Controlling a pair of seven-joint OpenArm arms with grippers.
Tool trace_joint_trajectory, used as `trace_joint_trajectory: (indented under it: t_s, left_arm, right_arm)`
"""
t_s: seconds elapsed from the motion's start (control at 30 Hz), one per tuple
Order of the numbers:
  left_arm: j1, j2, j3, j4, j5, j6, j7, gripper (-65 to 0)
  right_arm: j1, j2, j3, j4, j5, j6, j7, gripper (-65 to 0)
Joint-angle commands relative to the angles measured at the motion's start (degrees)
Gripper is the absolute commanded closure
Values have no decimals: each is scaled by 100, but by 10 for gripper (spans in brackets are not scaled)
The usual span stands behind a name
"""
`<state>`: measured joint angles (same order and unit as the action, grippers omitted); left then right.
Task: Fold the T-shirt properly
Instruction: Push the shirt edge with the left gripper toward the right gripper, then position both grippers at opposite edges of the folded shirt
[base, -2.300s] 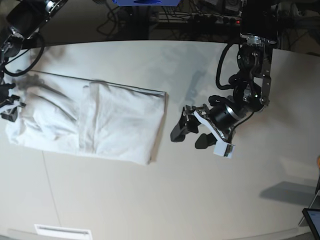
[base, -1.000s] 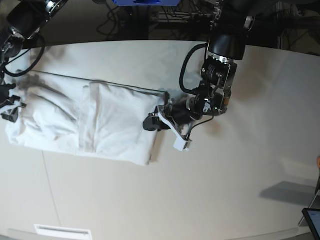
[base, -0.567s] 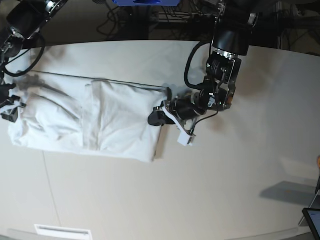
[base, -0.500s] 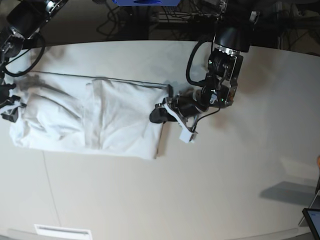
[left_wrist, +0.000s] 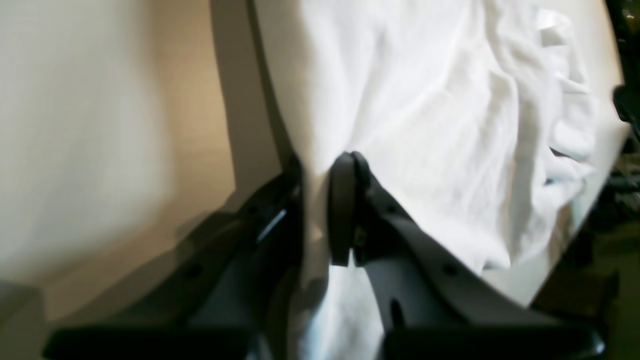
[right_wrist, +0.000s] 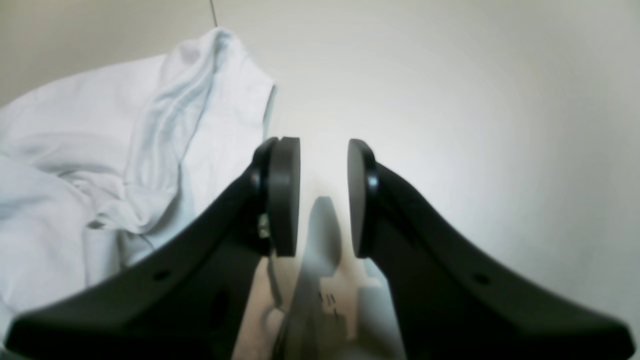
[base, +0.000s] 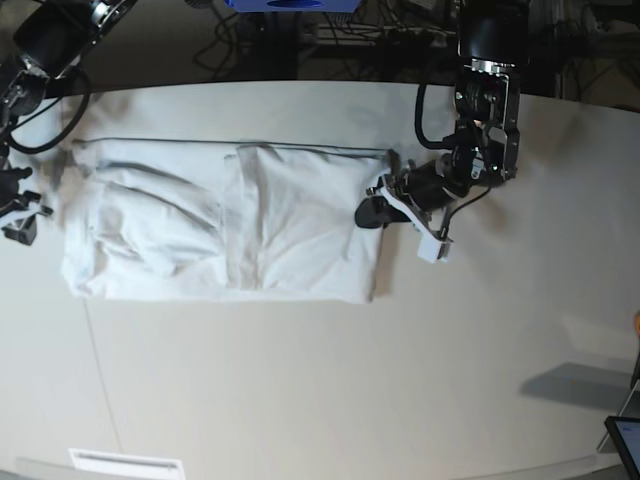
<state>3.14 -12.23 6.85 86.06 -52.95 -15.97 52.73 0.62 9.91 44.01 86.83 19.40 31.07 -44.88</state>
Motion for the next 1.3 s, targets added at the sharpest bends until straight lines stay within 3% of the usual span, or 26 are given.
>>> trace_joint_trajectory:
  t_s: [0.0, 0.27, 0.43, 0.53, 0.63, 0.73, 0.8, 1.0, 1.27]
  left_arm:
    - [51, -47, -74, 181, -28, 19, 6, 0]
    - [438, -56, -259, 559, -19, 19, 6, 0]
    - [412, -241, -276, 629, -28, 19, 6, 0]
    - [403, -250, -285, 928, -28, 19, 6, -3]
    - [420, -285, -285, 1200, -28, 19, 6, -102]
    - [403, -276, -259, 1271, -28, 19, 6, -272]
    - [420, -258, -285, 1271, -37, 19, 6, -351]
    - [517, -276, -347, 1271, -37, 19, 6, -359]
    - [930, -302, -1736, 2000, -19, 19, 24, -364]
  right_arm:
    - [83, 95, 25, 87, 95, 27, 123, -164]
    - [162, 33, 17, -239, 104, 45, -52, -165]
    - [355, 33, 17, -608, 104, 792, -483, -165]
    - [426, 33, 17, -608, 104, 893, -580, -165]
    - [496, 33, 17, -626, 104, 893, -615, -180]
    - [505, 33, 17, -626, 104, 893, -615, -236]
    - [505, 33, 17, -626, 104, 893, -606, -260]
    - [505, 33, 61, -626, 104, 893, -606, -261]
    - [505, 59, 34, -634, 104, 893, -615, -266]
